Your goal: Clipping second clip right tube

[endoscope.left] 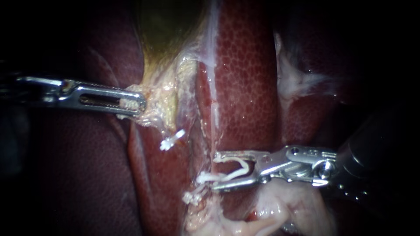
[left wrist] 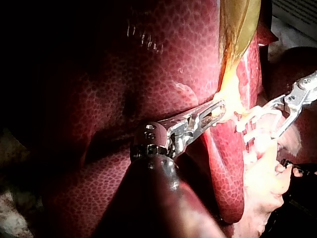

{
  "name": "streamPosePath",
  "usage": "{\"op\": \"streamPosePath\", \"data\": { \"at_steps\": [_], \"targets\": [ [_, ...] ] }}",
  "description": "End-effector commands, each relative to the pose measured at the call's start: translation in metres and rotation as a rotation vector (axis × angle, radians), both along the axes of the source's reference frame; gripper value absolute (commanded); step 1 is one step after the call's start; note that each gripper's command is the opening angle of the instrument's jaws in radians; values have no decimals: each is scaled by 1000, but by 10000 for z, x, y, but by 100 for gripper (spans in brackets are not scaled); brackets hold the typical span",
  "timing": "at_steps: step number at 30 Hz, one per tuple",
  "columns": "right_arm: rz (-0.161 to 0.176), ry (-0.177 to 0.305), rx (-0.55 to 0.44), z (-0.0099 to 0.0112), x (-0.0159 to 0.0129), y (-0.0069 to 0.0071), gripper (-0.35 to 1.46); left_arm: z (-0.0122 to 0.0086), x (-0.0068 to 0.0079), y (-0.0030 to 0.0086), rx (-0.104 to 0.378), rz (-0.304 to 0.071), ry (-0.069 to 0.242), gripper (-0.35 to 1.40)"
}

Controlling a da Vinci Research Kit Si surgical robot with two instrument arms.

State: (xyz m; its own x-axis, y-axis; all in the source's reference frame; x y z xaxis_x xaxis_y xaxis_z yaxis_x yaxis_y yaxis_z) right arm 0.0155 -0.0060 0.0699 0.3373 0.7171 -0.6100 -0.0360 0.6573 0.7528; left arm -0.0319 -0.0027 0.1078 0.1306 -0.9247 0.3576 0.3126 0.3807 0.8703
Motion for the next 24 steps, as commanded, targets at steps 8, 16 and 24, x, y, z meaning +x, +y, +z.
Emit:
{"op": "streamPosePath", "data": {
  "at_steps": [8,16,24],
  "targets": [
    [8,-7,18,8,0,0,55,-1,3,1,0,-3,2,-35],
    [11,-6,23,11,-1,0,55,-2,4,1,0,-3,2,-35],
    [16,-10,31,18,4,0,55,-2,4,1,0,-3,2,-35]
  ]
}}
